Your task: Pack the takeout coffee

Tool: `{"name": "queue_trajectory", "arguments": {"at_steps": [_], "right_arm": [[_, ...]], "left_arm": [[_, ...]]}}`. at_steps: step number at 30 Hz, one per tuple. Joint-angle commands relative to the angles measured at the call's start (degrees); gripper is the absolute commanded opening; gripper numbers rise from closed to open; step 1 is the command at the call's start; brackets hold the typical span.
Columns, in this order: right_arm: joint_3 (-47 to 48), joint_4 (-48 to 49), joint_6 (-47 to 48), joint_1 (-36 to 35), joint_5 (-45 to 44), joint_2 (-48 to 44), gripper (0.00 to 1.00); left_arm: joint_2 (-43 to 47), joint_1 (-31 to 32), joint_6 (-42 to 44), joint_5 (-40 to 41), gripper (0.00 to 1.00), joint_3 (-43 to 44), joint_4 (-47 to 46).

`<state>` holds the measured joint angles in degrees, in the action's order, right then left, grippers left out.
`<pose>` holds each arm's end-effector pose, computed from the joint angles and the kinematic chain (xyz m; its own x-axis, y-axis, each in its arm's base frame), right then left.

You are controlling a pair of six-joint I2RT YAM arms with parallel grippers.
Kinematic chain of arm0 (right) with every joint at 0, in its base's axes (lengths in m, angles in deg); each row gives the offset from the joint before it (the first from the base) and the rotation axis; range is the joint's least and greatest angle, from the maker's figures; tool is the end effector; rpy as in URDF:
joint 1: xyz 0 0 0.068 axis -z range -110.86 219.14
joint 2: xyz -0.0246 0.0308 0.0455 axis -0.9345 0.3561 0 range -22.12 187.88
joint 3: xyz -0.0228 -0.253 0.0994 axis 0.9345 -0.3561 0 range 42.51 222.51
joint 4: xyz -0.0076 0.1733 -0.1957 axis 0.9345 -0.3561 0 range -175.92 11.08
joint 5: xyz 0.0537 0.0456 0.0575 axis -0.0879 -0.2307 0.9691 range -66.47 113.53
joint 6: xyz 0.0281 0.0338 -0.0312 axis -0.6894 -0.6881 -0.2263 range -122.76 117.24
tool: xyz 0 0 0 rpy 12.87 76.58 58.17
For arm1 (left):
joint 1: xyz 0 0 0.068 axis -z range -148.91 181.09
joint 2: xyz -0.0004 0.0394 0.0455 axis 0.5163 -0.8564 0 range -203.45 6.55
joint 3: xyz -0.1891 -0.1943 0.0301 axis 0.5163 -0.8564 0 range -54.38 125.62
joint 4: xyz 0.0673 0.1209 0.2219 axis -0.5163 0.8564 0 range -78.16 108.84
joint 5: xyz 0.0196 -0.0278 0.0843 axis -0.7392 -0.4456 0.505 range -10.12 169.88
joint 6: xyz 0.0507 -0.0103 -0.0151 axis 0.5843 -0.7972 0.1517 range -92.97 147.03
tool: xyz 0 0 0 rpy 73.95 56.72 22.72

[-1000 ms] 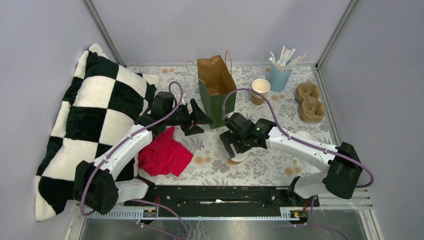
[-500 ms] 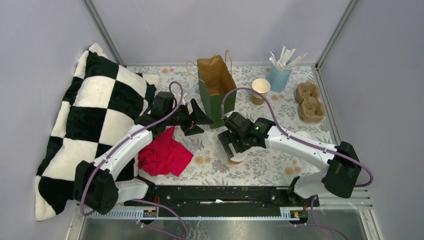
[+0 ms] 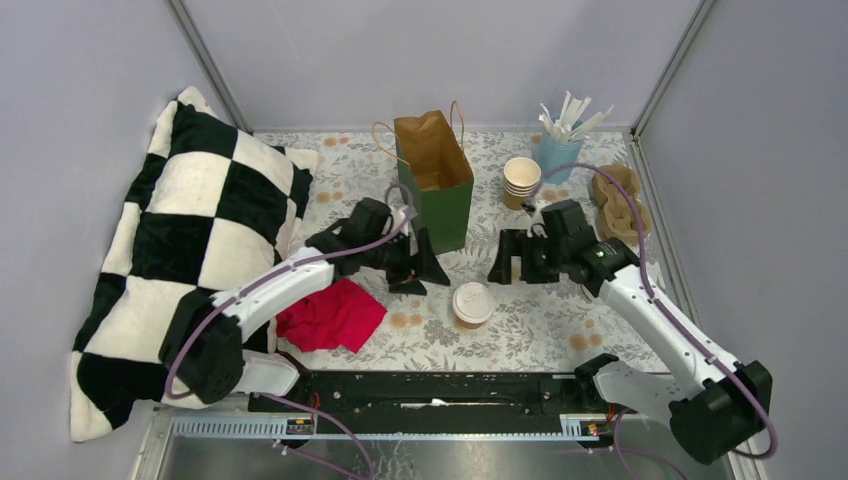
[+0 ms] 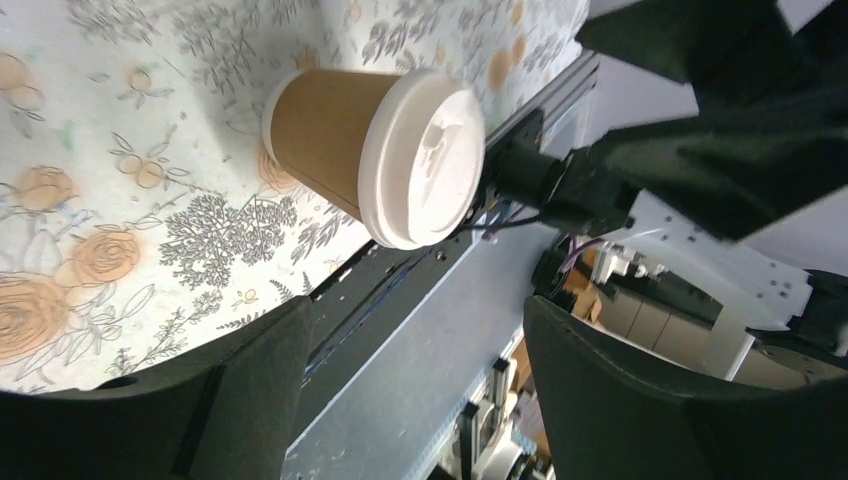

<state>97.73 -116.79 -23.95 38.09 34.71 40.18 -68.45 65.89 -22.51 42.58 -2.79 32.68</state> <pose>0.1892 0.1220 0.2996 -0.7897 -0.0616 -0.6103 -0.3627 0.8493 0.3836 0.2124 -0.1738 0.2548 -0.9885 -0.0500 -0.1430 0.0899 0.5662 -0.8193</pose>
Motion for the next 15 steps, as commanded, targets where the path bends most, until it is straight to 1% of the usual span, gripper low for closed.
{"name": "queue_trajectory", "arguments": {"at_steps": [1,4,6,11,13,15], "right_arm": [[-10.1,7.4,0.2,11.6,26.6,-1.0,0.87],[-15.3,12.1,-0.9,18.3,35.5,-0.4,0.82],[-18.0,16.5,-3.1,20.3,39.3,0.0,0.79],[-19.9,24.3,-9.0,20.8,43.2,1.9,0.74],[-20.2,25.2,-9.3,20.8,43.3,2.7,0.73],[-19.9,23.6,-7.7,20.8,42.5,3.5,0.73]], "left_arm": [[-5.3,3.5,1.7,-3.8,0.77,0.4,-4.9],[-7.2,3.6,-0.8,-6.2,0.71,-1.9,-10.9],[-8.1,3.7,-2.1,-7.7,0.7,-2.6,-14.5],[-11.1,4.3,-3.1,-9.5,0.64,-3.7,-17.7],[-12.3,4.7,-3.0,-9.6,0.64,-3.7,-18.2],[-13.1,5.1,-2.9,-9.6,0.62,-3.4,-18.1]]}}
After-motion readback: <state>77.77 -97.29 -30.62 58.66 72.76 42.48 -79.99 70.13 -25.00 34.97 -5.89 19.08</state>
